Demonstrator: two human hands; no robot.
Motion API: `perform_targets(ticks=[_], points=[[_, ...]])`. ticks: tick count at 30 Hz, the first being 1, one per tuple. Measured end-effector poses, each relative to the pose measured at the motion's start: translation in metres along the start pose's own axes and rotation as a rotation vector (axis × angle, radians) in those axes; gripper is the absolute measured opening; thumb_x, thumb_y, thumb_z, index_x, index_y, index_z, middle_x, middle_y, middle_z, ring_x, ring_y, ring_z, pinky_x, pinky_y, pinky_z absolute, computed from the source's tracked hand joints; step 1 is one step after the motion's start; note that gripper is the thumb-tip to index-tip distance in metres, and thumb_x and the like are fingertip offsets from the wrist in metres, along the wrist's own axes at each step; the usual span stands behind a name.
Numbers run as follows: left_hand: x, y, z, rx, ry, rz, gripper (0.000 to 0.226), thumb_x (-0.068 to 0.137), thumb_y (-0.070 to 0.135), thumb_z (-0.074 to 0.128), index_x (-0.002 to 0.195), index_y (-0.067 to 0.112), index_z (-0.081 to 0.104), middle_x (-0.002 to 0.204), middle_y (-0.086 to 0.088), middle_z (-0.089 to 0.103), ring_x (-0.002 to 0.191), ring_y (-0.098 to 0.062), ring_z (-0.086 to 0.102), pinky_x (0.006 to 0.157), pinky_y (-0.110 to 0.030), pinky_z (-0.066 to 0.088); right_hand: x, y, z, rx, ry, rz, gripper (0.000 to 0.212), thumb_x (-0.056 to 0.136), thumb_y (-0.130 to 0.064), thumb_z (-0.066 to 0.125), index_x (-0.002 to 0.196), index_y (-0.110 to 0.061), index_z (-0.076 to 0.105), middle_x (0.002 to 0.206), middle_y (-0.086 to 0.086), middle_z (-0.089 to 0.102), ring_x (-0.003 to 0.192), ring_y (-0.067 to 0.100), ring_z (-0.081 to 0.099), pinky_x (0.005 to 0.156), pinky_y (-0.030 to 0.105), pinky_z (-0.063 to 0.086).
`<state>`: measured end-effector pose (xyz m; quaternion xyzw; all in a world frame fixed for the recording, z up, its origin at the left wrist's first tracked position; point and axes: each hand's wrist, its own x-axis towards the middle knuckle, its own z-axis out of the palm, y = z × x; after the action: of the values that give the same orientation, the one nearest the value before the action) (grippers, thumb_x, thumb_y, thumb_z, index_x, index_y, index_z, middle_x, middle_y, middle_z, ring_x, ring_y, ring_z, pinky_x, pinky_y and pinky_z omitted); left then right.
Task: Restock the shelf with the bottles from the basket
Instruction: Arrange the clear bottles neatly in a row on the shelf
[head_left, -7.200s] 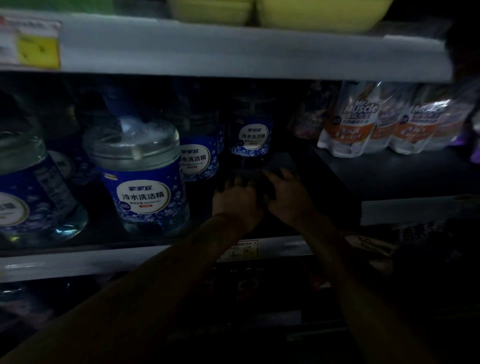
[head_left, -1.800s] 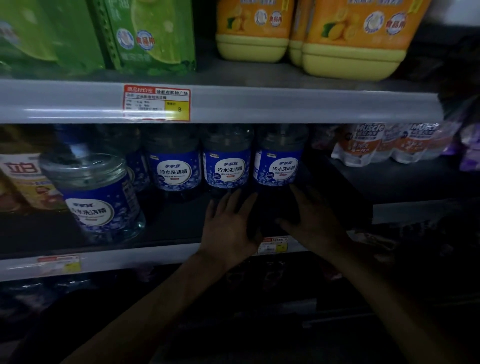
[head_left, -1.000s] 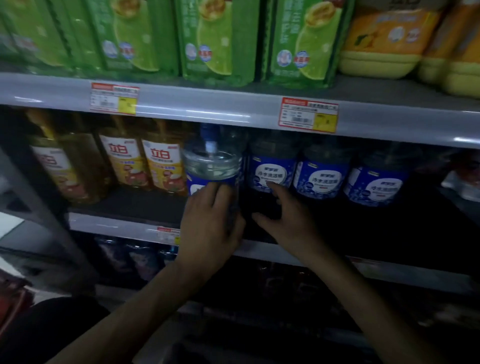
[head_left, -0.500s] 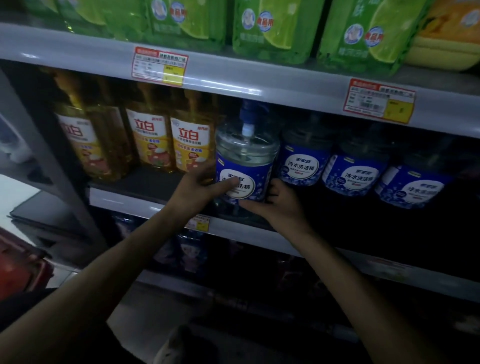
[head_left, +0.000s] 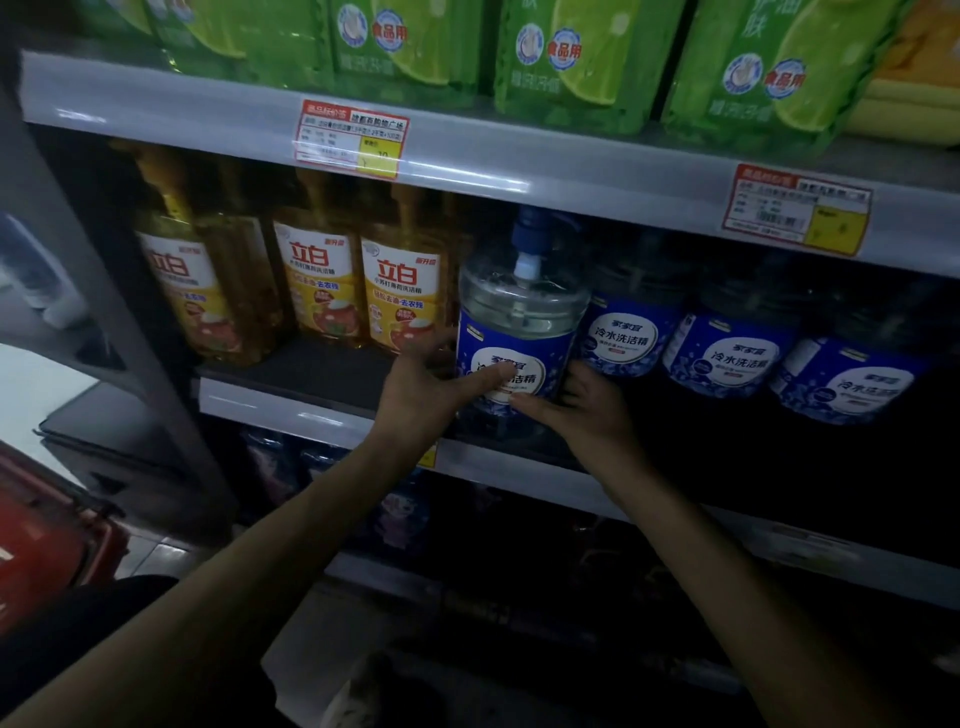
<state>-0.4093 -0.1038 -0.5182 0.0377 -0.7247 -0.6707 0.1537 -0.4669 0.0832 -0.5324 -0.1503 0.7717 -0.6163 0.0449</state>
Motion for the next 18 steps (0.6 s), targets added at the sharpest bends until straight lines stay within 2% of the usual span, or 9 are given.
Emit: perform_targets(ticks=[2,8,10,12,15,18], points=[[0.000,-0.002,0.001,0.002,0.020,-0.003,0.069,0.064,0.052,0.094,0.123,0.024,0.072,0.115,0.004,0.078,0.107,-0.013,0.074,0.091,-0.043,0.062,0.000,0.000,-0.001,0.002,-0.005,0.003,0.056,0.078,-0.010,0.085,0.129,-0.014,0.063,0.117,-0.008,0.071,0.098,-0.003,0.069,0.075,0.013,0.054],[-0.002,-0.004,0.004,-0.037,-0.001,-0.020,0.063,0.073,0.041,0.089,0.129,0.020,0.070,0.117,0.003,0.078,0.109,-0.014,0.074,0.095,-0.044,0.061,-0.002,0.002,0.000,-0.009,0.045,-0.009,0.058,0.075,-0.012,0.088,0.127,-0.015,0.063,0.113,-0.010,0.071,0.092,-0.009,0.068,0.072,0.010,0.053],[-0.004,-0.003,0.006,-0.036,-0.005,-0.017,0.057,0.078,0.035,0.085,0.131,0.020,0.069,0.117,0.004,0.078,0.109,-0.012,0.073,0.096,-0.042,0.061,-0.002,0.003,-0.001,-0.013,0.041,-0.007,0.059,0.075,-0.014,0.089,0.127,-0.016,0.063,0.115,-0.006,0.072,0.096,-0.002,0.069,0.076,0.016,0.056],[-0.006,-0.003,0.008,-0.021,-0.002,-0.015,0.054,0.082,0.036,0.085,0.131,0.022,0.068,0.119,0.005,0.077,0.111,-0.011,0.072,0.097,-0.043,0.060,-0.002,0.004,-0.002,-0.030,0.019,0.000,0.061,0.075,-0.019,0.090,0.129,-0.018,0.062,0.118,-0.003,0.072,0.103,0.006,0.070,0.086,0.028,0.059],[-0.016,-0.005,0.013,0.152,0.128,-0.008,0.045,0.084,0.045,0.083,0.122,0.027,0.067,0.117,0.010,0.075,0.105,-0.004,0.071,0.093,-0.040,0.061,-0.005,0.006,-0.008,-0.071,-0.017,0.013,0.070,0.072,-0.027,0.090,0.135,-0.023,0.059,0.125,-0.003,0.070,0.114,0.014,0.066,0.096,0.040,0.057],[-0.036,-0.006,0.022,0.333,0.259,0.099,0.043,0.082,0.058,0.078,0.112,0.030,0.063,0.112,0.012,0.071,0.101,-0.003,0.068,0.085,-0.041,0.062,-0.007,0.003,-0.021,-0.124,0.010,0.045,0.074,0.076,-0.023,0.089,0.141,-0.020,0.054,0.129,0.000,0.063,0.118,0.015,0.060,0.093,0.031,0.053]])
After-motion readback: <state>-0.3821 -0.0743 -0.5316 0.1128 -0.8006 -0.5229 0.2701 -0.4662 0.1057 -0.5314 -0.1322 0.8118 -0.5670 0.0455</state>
